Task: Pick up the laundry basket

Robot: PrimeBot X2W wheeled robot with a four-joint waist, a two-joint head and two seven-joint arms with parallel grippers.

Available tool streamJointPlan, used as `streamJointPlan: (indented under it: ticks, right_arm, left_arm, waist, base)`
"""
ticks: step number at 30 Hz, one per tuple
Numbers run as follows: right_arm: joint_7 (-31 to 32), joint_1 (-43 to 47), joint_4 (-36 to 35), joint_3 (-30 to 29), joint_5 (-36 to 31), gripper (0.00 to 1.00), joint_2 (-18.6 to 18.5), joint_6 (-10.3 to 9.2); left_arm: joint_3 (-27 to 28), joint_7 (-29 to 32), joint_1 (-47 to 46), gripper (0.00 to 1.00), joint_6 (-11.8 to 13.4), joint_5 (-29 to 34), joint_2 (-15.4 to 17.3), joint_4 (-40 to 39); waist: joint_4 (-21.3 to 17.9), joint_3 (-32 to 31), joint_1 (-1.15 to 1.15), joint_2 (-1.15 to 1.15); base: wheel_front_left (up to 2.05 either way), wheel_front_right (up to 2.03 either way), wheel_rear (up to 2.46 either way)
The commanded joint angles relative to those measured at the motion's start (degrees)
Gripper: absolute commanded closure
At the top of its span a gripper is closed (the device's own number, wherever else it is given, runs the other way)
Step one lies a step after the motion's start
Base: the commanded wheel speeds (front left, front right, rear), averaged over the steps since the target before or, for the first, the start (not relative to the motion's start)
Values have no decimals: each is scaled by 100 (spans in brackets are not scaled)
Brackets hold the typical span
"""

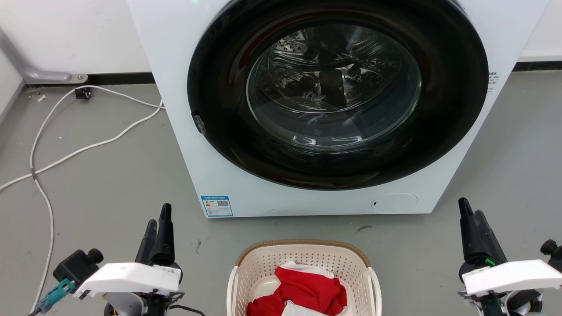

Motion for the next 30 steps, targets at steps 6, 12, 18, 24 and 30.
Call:
streamJointPlan:
  ticks: [6, 12, 18, 24, 30]
  right_arm:
    - [-143, 47, -164, 11, -627, 0, -26, 0]
    - [-257, 95, -193, 21, -1148, 0, -28, 0]
    - [-361, 153, -240, 41, -1606, 0, -30, 0]
    - [-460, 201, -312, 92, -2091, 0, -32, 0]
    - [-554, 251, -422, 109, -2468, 0, -34, 0]
  left_arm:
    - [-116, -154, 37, 0, 101, 641, 26, -143]
    - [-195, -263, 70, 0, 182, 1149, 27, -166]
    - [-246, -366, 104, 0, 262, 1604, 29, -163]
    - [-308, -465, 142, 0, 320, 2025, 30, -199]
    - [-355, -559, 187, 0, 337, 2398, 31, -309]
  waist:
    - [-5, -1, 0, 0]
    - [-3, 2, 0, 0]
    - [2, 4, 0, 0]
    - [6, 6, 0, 0]
    - [12, 9, 0, 0]
  base:
    - [0, 0, 0]
    - [0, 0, 0]
    - [0, 0, 0]
    - [0, 0, 0]
    - [0, 0, 0]
